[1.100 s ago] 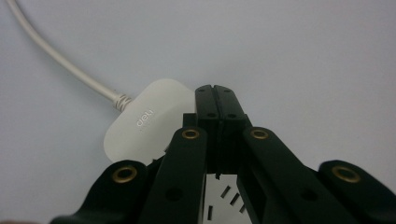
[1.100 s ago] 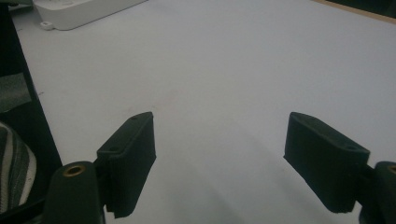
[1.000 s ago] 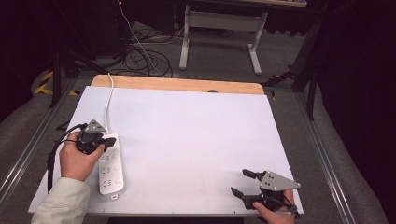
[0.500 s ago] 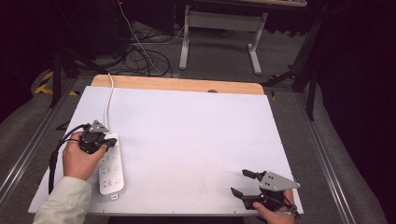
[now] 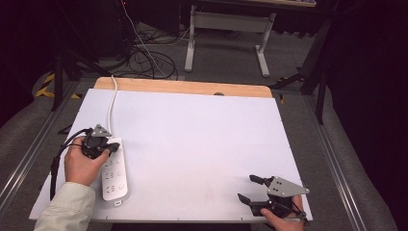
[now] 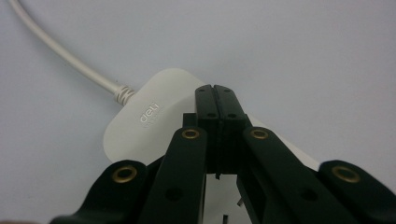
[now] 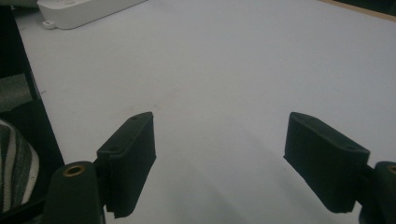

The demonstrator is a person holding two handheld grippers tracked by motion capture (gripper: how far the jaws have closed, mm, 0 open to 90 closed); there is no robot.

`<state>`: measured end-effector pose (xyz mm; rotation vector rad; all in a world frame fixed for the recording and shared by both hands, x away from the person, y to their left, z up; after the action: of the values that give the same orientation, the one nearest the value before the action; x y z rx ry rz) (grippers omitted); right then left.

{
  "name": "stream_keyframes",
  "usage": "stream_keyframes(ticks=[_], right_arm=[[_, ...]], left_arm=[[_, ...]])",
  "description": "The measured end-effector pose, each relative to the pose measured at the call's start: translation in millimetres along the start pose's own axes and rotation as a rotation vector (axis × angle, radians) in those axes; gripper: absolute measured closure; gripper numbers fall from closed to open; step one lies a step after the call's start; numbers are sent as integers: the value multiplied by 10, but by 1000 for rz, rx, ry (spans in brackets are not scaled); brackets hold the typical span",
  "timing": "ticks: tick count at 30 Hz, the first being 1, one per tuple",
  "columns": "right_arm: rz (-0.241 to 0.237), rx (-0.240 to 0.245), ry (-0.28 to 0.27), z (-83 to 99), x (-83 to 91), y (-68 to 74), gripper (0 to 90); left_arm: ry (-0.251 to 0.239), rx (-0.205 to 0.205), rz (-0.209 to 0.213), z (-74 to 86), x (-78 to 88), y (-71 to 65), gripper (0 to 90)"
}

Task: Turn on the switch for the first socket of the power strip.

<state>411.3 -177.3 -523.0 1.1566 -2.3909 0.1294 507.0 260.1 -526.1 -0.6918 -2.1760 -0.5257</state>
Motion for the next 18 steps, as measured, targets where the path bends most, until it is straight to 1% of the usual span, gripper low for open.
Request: stream_keyframes(ticks=[10,12,14,15,18], right_arm=[[-2,1,2,3,0,3,251],[-2,1,2,3,1,1,251],[-1,2,3,4,1,1,251],[-1,2,3,4,1,2,251],[-1,3,3,4,2,2,251]], left_arm=[[-15,8,0,0,-9,1,900],[-14,-3,-10,-1,-6,14,900],[-14,-3,-10,0,-6,15,900],[-15,5,-3,1,-8,4,900],[-13,3,-8,8,-8,3,900]])
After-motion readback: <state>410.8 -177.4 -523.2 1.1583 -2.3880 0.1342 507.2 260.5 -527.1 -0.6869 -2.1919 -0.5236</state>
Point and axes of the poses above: each handheld gripper's, and its own axes: x roughly backward along the jaws, z roughly out of its underside, y roughly to its left, the point moved 10 cm from there along -x, roughly forward along the jaws, and after that the axes turned 9 degrees about -x, right-handed, at the moved point
